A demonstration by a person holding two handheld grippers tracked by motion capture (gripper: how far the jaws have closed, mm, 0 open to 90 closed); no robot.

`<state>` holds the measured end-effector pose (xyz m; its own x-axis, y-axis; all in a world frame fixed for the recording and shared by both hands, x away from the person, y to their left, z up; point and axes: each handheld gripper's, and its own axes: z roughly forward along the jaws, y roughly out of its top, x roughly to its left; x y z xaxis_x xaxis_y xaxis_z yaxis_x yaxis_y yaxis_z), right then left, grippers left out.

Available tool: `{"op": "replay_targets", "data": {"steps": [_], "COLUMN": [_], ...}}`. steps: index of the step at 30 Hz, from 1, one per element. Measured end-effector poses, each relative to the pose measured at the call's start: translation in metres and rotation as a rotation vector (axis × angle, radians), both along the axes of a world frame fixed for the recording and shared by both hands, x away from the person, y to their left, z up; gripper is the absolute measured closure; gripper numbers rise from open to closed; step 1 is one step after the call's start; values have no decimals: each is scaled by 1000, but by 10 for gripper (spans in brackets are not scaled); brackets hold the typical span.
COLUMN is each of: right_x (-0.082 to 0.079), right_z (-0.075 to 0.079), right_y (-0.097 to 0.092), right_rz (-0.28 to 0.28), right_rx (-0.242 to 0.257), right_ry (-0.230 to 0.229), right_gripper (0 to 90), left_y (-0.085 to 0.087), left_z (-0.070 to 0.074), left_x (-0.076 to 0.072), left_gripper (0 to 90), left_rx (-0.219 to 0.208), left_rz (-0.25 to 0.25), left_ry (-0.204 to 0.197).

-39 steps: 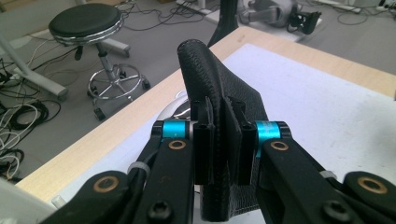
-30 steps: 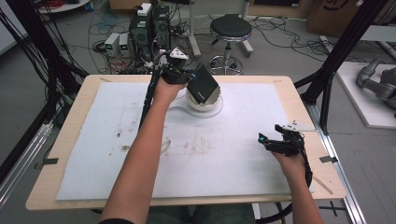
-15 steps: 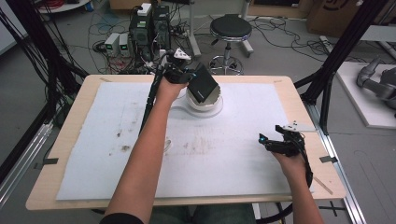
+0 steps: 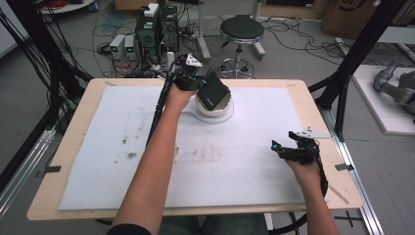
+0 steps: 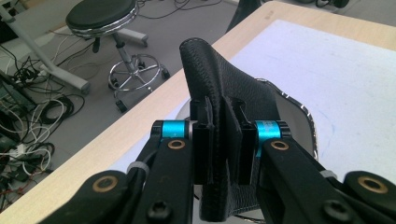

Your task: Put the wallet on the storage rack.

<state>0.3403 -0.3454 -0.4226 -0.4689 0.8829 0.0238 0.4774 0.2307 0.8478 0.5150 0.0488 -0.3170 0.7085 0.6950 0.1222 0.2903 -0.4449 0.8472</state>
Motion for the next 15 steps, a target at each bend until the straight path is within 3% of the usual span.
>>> {"op": "replay_targets", "data": {"steps": [10, 15], "right_x": [0, 0], "right_z": [0, -1], "right_y": [0, 1], "right_rz": [2, 5], "right_rx": [-4, -8], "right_ry": [3, 4], "right_gripper": [176, 176], "left_y": [-3, -2], "left_z": [-2, -5], "left_x": [0, -1], "left_gripper": [815, 814], "left_rx": [54, 49], "left_rz": [2, -4], "left_ry": [-34, -26]}}
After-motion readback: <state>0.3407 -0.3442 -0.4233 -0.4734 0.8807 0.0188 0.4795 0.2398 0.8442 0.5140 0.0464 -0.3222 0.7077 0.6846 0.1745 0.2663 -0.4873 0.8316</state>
